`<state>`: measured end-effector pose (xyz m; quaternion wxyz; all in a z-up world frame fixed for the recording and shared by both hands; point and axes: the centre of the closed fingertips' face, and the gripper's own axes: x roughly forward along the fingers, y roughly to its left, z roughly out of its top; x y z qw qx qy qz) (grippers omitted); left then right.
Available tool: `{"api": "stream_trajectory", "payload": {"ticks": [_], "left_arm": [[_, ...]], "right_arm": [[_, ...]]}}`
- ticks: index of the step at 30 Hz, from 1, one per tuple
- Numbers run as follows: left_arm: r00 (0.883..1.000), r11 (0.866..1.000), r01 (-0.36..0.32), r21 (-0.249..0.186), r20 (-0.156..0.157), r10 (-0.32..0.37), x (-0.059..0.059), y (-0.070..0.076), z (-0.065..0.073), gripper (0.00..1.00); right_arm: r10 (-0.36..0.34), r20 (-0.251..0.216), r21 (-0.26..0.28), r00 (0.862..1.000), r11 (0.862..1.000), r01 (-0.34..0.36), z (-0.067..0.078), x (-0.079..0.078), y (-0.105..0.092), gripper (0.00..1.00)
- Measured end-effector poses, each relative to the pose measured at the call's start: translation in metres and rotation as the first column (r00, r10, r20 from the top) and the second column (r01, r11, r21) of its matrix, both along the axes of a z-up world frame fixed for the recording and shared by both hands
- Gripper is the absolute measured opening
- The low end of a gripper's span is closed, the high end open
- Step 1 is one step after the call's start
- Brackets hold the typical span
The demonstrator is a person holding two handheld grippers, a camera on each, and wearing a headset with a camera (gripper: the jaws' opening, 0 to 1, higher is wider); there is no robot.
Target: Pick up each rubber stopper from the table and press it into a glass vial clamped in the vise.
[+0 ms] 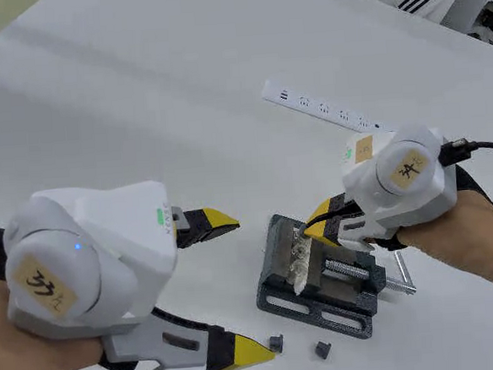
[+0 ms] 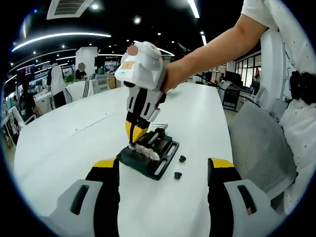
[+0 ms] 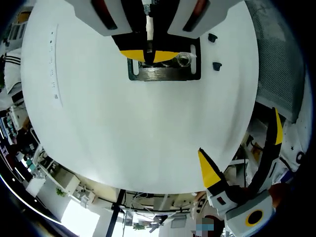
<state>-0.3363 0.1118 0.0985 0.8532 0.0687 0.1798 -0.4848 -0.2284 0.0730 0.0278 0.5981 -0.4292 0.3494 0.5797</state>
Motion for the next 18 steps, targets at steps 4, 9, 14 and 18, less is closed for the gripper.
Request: {"api": "stream_trajectory", "payload": {"ticks": [4, 9, 14, 18], "left_arm": [[1.0, 1.0, 0.003, 0.008, -0.002, -0.003, -0.002, 0.0, -0.001, 0.71], [1.0, 1.0, 0.002, 0.016, -0.005, -0.002, -0.005, 0.001, -0.001, 0.71], [1.0, 1.0, 0.001, 0.021, -0.005, -0.001, -0.008, 0.001, 0.001, 0.71], [1.0, 1.0, 0.003, 0.028, -0.007, -0.002, -0.01, 0.002, 0.001, 0.71]], "right_arm": [[-0.006, 0.001, 0.007, 1.0, 1.0, 0.006, 0.001, 0.0, 0.0, 0.0], [-0.016, -0.004, 0.032, 1.0, 0.999, 0.016, 0.004, -0.002, 0.004, 0.0], [-0.022, 0.009, 0.05, 1.0, 0.999, 0.021, 0.012, 0.0, 0.006, 0.0], [-0.036, 0.013, 0.068, 0.999, 0.997, 0.035, 0.018, 0.0, 0.003, 0.02]]}}
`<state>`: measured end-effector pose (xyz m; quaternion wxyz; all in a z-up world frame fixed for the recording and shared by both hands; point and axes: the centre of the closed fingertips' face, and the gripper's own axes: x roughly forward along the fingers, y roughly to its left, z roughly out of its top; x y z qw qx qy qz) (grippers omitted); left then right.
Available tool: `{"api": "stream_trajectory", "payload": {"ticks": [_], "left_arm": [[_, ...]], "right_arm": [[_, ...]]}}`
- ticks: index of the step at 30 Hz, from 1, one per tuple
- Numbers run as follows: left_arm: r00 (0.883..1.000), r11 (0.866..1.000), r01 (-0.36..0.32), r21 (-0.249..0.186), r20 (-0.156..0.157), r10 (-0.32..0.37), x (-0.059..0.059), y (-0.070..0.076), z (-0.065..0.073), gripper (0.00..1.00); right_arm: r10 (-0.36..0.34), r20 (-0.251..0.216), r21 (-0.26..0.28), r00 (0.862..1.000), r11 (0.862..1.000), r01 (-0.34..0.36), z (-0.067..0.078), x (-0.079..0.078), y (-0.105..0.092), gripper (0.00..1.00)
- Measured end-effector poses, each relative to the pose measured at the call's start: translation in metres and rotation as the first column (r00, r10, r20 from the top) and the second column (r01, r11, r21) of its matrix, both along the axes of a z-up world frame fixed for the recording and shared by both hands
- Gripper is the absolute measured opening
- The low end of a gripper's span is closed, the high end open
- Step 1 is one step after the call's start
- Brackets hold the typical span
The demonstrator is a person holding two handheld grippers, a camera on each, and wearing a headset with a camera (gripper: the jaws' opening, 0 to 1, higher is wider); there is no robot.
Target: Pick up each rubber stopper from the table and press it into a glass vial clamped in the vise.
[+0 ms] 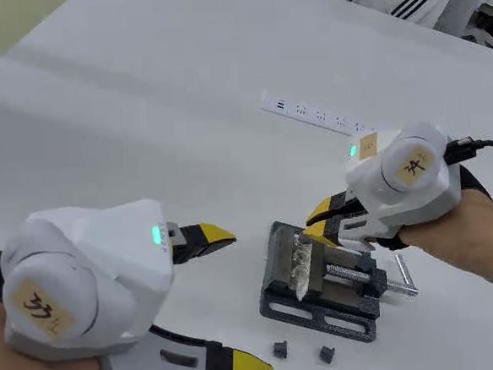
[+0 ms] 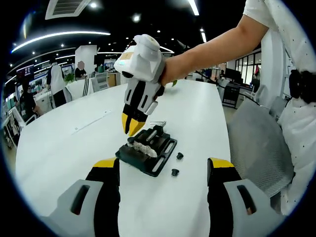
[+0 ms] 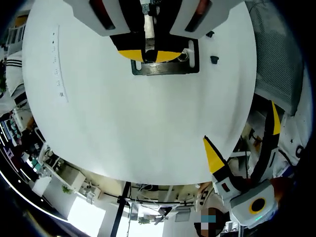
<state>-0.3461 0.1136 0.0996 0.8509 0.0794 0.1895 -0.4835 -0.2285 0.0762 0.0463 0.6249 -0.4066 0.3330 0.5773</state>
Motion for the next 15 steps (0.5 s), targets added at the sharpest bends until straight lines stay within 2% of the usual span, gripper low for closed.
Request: {"api": "stream_trajectory", "payload": {"ticks": [9, 15], "left_arm": [[1.0, 1.0, 0.008, 0.015, -0.001, -0.008, -0.004, 0.002, -0.001, 0.71], [1.0, 1.0, 0.013, 0.027, 0.002, -0.013, -0.006, 0.0, 0.001, 0.7]], "right_arm": [[-0.06, -0.009, 0.065, 0.998, 0.996, 0.061, 0.014, -0.009, -0.013, 0.09], [-0.116, -0.025, 0.133, 0.993, 0.984, 0.119, 0.024, -0.017, -0.024, 0.17]]}}
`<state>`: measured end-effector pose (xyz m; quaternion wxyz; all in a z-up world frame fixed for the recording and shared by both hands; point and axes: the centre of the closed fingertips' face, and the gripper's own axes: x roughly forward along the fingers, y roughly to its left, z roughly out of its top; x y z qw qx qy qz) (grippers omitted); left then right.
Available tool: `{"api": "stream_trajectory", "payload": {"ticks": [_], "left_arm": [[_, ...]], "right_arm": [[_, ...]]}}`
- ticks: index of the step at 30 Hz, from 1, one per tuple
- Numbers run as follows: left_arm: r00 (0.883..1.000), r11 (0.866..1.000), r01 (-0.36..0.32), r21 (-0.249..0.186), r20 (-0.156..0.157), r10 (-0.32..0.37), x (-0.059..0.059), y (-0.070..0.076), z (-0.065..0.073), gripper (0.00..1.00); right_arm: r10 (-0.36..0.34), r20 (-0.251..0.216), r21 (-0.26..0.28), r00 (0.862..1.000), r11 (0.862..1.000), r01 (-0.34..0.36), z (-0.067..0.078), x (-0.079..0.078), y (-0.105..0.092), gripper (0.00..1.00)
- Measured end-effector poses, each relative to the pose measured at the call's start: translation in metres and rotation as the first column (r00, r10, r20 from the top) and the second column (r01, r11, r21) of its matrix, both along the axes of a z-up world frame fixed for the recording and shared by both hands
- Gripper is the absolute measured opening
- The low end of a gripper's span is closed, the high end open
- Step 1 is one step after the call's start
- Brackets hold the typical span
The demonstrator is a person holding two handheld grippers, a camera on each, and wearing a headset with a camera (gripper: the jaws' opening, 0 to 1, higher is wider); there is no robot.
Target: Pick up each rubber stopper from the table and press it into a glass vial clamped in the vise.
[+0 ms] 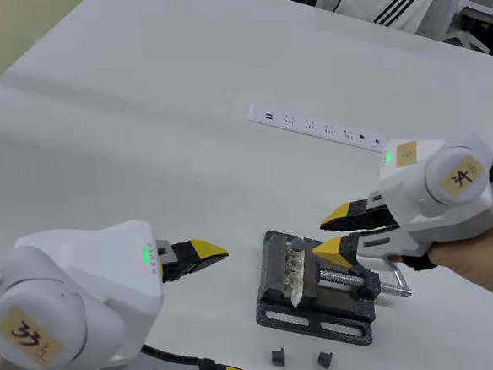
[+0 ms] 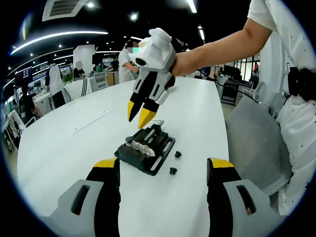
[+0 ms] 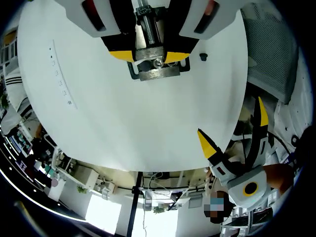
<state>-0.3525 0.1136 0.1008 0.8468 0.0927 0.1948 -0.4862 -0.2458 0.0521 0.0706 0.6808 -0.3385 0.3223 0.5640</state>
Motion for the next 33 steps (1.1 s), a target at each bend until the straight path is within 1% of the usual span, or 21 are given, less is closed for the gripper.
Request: {"api": "stream_trajectory", "payload": {"ticks": [6, 11, 12, 15, 19, 22, 26, 30, 33], "left_arm": [[1.0, 1.0, 0.01, 0.016, -0.001, -0.01, -0.002, -0.002, 0.001, 0.7], [1.0, 0.999, 0.02, 0.032, -0.002, -0.02, -0.003, -0.003, -0.001, 0.69], [1.0, 0.999, 0.023, 0.037, -0.002, -0.023, -0.003, -0.003, -0.001, 0.69], [1.0, 0.998, 0.03, 0.048, -0.003, -0.03, -0.004, -0.005, -0.002, 0.69], [0.999, 0.998, 0.035, 0.058, -0.008, -0.034, -0.003, -0.004, -0.003, 0.68], [0.999, 0.997, 0.041, 0.068, -0.011, -0.04, -0.003, -0.005, -0.005, 0.68], [0.999, 0.994, 0.053, 0.092, -0.014, -0.052, -0.004, -0.007, -0.008, 0.67], [0.997, 0.989, 0.075, 0.127, -0.02, -0.073, -0.006, -0.01, -0.013, 0.66], [0.996, 0.986, 0.09, 0.143, -0.027, -0.087, -0.006, -0.011, -0.017, 0.65]], "right_arm": [[-0.052, -0.014, 0.057, 0.999, 0.997, 0.053, 0.006, -0.01, -0.015, 0.24], [-0.094, -0.026, 0.104, 0.995, 0.99, 0.096, 0.011, -0.018, -0.028, 0.3], [-0.108, -0.032, 0.115, 0.994, 0.987, 0.111, 0.012, -0.02, -0.032, 0.32], [-0.121, -0.035, 0.14, 0.992, 0.982, 0.125, 0.015, -0.025, -0.039, 0.37], [-0.14, -0.036, 0.168, 0.99, 0.975, 0.144, 0.018, -0.032, -0.048, 0.42], [-0.148, -0.042, 0.19, 0.988, 0.97, 0.153, 0.02, -0.04, -0.056, 0.46], [-0.163, -0.049, 0.217, 0.985, 0.961, 0.17, 0.02, -0.047, -0.065, 0.52], [-0.176, -0.054, 0.251, 0.983, 0.95, 0.184, 0.02, -0.055, -0.076, 0.59], [-0.185, -0.051, 0.269, 0.982, 0.944, 0.191, 0.018, -0.06, -0.084, 0.63]]}}
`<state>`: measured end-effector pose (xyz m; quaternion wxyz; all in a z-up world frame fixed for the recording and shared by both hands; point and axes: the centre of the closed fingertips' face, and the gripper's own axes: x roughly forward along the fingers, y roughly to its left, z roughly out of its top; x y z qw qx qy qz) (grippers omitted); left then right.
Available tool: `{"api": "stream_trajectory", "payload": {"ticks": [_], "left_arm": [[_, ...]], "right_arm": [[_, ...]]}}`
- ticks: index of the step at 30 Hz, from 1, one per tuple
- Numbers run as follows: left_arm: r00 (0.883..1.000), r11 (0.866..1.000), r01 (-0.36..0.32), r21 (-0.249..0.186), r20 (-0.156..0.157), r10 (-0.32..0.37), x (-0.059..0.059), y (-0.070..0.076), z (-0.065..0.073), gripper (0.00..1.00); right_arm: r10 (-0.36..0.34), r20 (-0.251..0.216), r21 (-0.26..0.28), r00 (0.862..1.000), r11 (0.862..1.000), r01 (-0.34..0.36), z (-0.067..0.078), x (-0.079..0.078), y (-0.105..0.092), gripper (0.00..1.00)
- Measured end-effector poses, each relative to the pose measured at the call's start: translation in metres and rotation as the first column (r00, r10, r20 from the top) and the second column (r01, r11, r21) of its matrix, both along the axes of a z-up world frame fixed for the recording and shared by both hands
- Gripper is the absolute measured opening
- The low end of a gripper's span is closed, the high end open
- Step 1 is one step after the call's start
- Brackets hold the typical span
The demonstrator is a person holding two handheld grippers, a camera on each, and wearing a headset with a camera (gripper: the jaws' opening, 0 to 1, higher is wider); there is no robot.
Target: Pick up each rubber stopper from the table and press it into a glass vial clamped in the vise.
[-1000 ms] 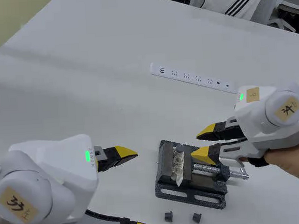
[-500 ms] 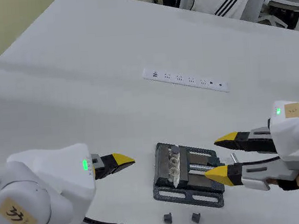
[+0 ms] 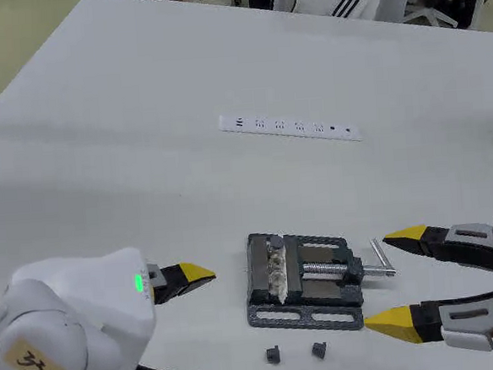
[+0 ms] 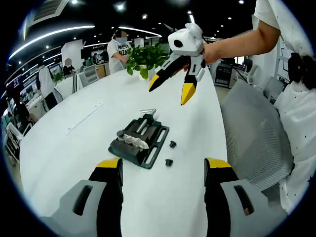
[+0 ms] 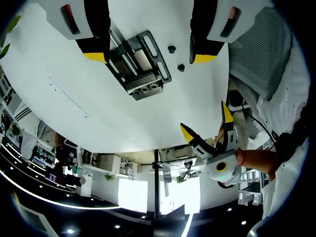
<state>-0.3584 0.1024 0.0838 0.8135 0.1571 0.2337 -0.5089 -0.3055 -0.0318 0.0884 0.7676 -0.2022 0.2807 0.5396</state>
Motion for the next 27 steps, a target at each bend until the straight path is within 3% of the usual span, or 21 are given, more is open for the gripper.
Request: {"api": "stream_trajectory", "payload": {"ticks": [10, 18, 20, 27], "left_arm": [[0.999, 0.997, 0.036, 0.065, -0.028, -0.034, 0.001, -0.009, -0.014, 0.61], [0.997, 0.991, 0.059, 0.123, -0.06, -0.052, 0.002, -0.018, -0.032, 0.5], [0.995, 0.989, 0.063, 0.137, -0.083, -0.052, 0.002, -0.02, -0.037, 0.48], [0.991, 0.975, 0.103, 0.197, -0.102, -0.084, 0.004, -0.025, -0.055, 0.38]], "right_arm": [[-0.024, -0.019, 0.045, 1.0, 0.999, 0.025, -0.013, -0.019, -0.024, 0.74], [-0.044, -0.03, 0.068, 0.999, 0.997, 0.046, -0.021, -0.032, -0.039, 0.77], [-0.049, -0.033, 0.076, 0.998, 0.996, 0.052, -0.022, -0.034, -0.042, 0.78], [-0.055, -0.035, 0.09, 0.998, 0.994, 0.058, -0.028, -0.041, -0.051, 0.82]]}}
